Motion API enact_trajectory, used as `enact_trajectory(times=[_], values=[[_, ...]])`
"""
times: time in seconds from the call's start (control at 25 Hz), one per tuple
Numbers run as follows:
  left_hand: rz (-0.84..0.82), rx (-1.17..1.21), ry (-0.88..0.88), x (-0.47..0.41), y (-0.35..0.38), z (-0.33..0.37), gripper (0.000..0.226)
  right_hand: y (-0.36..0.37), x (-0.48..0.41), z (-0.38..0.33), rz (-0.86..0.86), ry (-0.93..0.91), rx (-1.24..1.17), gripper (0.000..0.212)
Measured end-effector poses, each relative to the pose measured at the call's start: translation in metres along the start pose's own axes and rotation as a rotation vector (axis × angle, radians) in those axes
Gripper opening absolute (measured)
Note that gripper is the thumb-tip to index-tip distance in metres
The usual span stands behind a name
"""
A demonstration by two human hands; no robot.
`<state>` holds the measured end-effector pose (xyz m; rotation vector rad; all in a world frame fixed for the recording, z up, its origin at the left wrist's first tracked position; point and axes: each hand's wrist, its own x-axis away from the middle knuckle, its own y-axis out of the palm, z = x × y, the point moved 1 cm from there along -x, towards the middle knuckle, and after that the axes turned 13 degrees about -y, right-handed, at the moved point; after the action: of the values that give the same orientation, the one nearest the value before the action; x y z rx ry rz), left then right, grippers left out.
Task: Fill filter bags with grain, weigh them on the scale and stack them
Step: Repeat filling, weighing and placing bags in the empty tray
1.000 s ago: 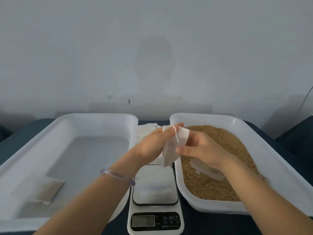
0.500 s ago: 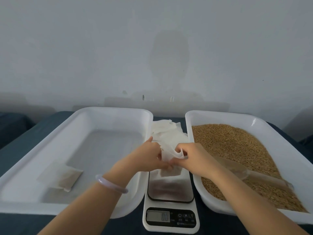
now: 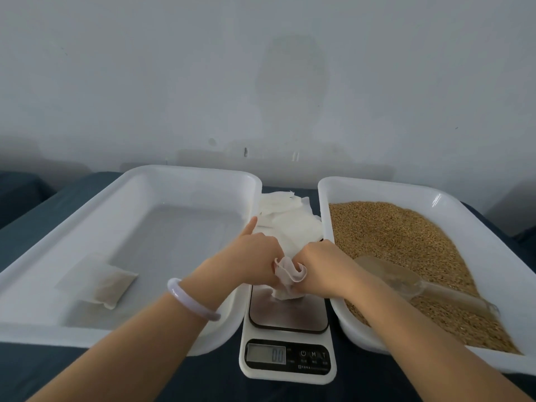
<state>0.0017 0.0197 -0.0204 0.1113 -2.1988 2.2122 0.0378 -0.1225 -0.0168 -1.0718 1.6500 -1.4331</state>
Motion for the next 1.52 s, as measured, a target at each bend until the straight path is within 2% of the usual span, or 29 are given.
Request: enact_trajectory(times=[0.32, 0.52, 0.64, 0.8, 0.88, 1.04, 1.4, 1.52], values=[[-0.023, -0.087, -0.048, -0.002, 0.001, 0.008, 0.038, 0.001, -0.001, 0.000, -0.002, 0.069, -0.035, 0.053], [0.056, -0.207, -0.056, -0.003, 0.004, 0.019, 0.034, 0.000, -0.001, -0.002, 0.017, 0.044, 0.026, 0.058], [0.059, -0.178, -0.047, -0.002, 0.008, 0.016, 0.023, 0.001, 0.001, -0.001, 0.066, 0.043, 0.016, 0.056], [0.041, -0.015, -0.011, 0.001, 0.007, 0.010, 0.025, 0.001, 0.004, 0.006, 0.083, 0.086, -0.177, 0.036], [0.042, 0.082, -0.004, 0.002, 0.007, 0.006, 0.023, 0.000, 0.006, 0.009, 0.133, 0.136, -0.330, 0.042], [0.047, 0.179, 0.004, 0.001, 0.009, 0.002, 0.038, 0.000, 0.008, 0.014, 0.197, 0.182, -0.468, 0.060], [0.056, 0.199, -0.003, 0.005, 0.007, 0.002, 0.041, -0.001, 0.009, 0.013, 0.196, 0.195, -0.480, 0.046], [0.055, 0.189, -0.003, 0.006, 0.006, 0.002, 0.041, -0.001, 0.009, 0.013, 0.193, 0.195, -0.470, 0.048]])
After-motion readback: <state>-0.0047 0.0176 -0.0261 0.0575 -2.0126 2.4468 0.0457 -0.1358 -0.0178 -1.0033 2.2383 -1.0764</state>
